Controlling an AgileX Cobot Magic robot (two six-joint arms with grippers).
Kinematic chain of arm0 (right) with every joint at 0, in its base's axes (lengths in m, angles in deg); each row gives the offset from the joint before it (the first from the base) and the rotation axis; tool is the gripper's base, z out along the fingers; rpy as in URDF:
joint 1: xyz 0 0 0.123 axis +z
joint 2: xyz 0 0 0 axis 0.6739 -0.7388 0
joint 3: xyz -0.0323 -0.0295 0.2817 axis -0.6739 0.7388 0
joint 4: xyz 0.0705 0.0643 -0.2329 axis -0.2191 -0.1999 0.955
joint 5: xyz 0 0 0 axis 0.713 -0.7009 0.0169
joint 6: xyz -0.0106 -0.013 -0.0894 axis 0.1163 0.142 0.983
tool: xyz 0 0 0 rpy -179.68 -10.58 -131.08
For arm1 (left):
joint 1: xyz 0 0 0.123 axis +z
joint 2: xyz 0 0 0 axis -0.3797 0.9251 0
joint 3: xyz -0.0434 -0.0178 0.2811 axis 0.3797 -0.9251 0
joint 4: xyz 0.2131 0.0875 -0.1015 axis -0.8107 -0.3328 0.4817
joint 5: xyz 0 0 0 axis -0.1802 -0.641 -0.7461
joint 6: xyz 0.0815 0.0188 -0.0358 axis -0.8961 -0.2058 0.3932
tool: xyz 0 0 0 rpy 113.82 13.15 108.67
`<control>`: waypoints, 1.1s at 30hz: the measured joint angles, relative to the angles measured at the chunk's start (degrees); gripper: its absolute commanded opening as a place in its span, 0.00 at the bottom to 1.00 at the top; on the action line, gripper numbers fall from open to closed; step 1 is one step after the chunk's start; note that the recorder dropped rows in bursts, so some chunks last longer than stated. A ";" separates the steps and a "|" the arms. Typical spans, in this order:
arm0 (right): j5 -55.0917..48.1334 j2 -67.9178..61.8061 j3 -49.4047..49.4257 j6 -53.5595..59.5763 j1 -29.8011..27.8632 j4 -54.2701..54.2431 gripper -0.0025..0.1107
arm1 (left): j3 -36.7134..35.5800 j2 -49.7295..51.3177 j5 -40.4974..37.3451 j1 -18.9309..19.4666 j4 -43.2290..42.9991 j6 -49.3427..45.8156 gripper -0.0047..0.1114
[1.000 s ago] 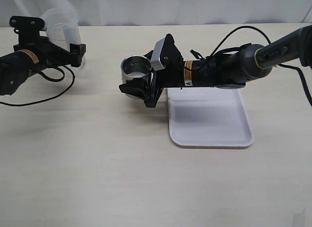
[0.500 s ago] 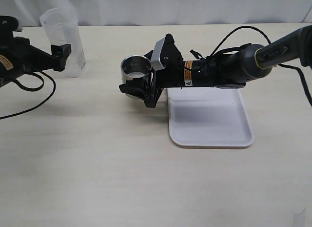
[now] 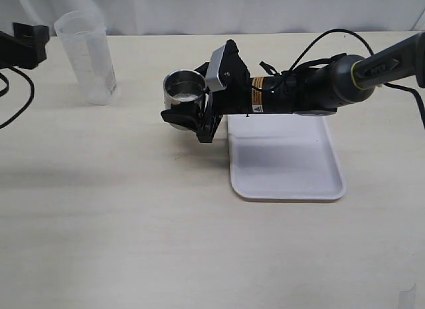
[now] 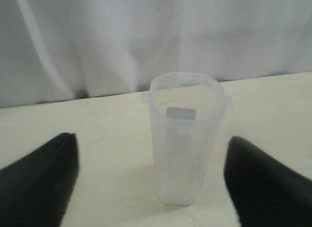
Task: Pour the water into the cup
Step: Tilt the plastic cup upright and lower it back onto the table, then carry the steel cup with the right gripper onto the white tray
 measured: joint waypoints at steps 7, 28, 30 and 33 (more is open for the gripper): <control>0.00 0.08 0.00 -1.09 0.00 -0.01 0.06 | -5.39 -11.21 -0.75 0.00 0.38 0.11 0.04; 0.00 0.08 0.00 -1.39 0.00 -0.01 0.06 | -23.16 -49.75 -4.84 0.00 0.38 2.66 0.04; 0.00 0.08 0.00 -1.39 -0.02 -0.01 0.06 | -25.61 -53.25 -6.49 0.00 0.38 2.89 0.04; 0.00 0.08 0.00 -1.39 -0.14 0.14 0.06 | -28.89 -58.35 -7.93 0.00 0.38 3.00 0.04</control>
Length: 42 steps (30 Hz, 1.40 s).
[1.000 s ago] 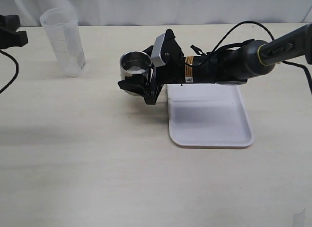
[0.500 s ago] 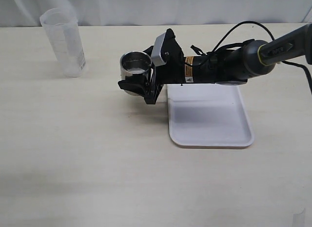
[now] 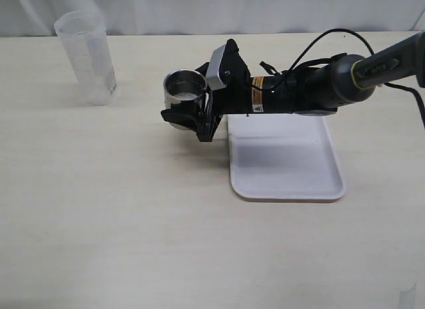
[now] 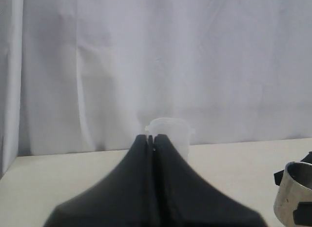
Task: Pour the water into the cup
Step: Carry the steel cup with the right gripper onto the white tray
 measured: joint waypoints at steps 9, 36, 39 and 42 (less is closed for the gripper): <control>0.65 2.88 0.91 -2.90 -6.57 4.36 0.06 | -0.38 -7.01 -8.34 0.00 0.33 0.13 0.04; 0.80 3.73 14.42 6.84 -21.08 -2.58 0.06 | -0.38 -7.06 -8.92 0.00 1.48 0.13 0.04; 0.80 1.47 14.42 8.66 -21.08 -3.30 0.06 | -0.38 -7.06 -8.92 0.00 1.48 0.13 0.04; 0.68 0.39 14.42 9.37 -21.08 -4.37 0.06 | -0.38 -7.06 -8.92 0.00 1.48 0.13 0.04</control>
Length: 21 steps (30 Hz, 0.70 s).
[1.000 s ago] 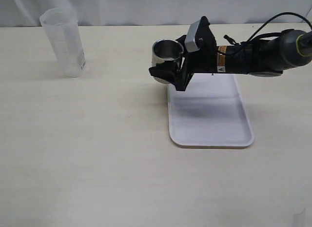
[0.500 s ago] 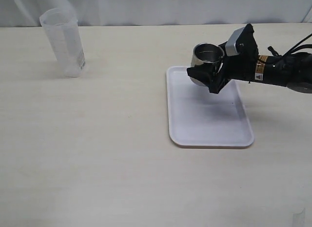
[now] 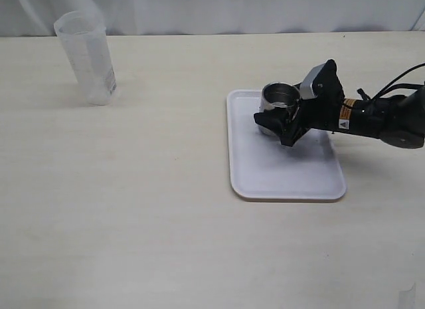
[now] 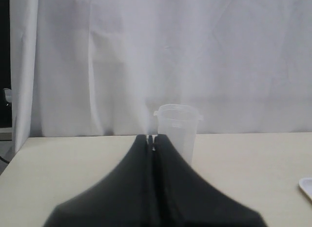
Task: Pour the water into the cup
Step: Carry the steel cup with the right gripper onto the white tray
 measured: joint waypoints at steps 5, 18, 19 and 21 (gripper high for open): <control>0.00 -1.01 0.00 1.34 0.00 -1.49 0.06 | 0.00 0.00 0.00 0.00 0.00 0.00 0.04; 1.27 -1.71 0.00 2.57 0.00 -2.34 0.65 | 0.00 0.00 0.00 0.00 0.00 0.00 0.04; 1.27 -1.71 0.00 2.66 0.00 -2.34 0.74 | 0.00 0.00 0.00 0.00 0.00 0.00 0.04; 1.27 -1.71 0.00 2.66 0.00 -2.59 0.92 | 0.00 0.00 0.00 0.00 0.00 0.00 0.04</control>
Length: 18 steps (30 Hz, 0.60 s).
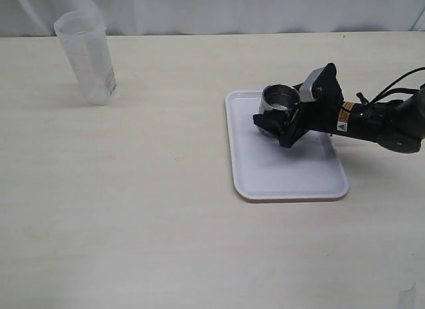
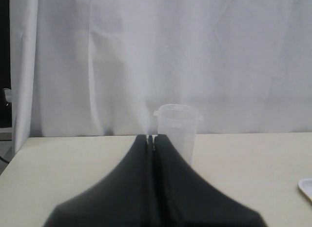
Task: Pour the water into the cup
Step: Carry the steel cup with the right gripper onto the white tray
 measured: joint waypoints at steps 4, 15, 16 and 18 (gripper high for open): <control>-0.11 0.00 0.00 0.26 0.00 -1.29 0.99 | 0.00 0.00 0.00 0.00 0.00 0.00 0.04; -0.77 2.42 0.00 0.15 0.00 -0.30 0.99 | 0.00 -0.09 0.00 0.00 0.00 0.00 0.04; -0.77 3.00 0.00 -0.29 0.00 0.19 0.99 | 0.00 -0.09 0.00 0.00 0.00 0.00 0.04; -0.77 4.00 0.00 -1.34 0.00 0.89 0.99 | 0.00 -0.09 0.00 0.00 0.00 0.00 0.04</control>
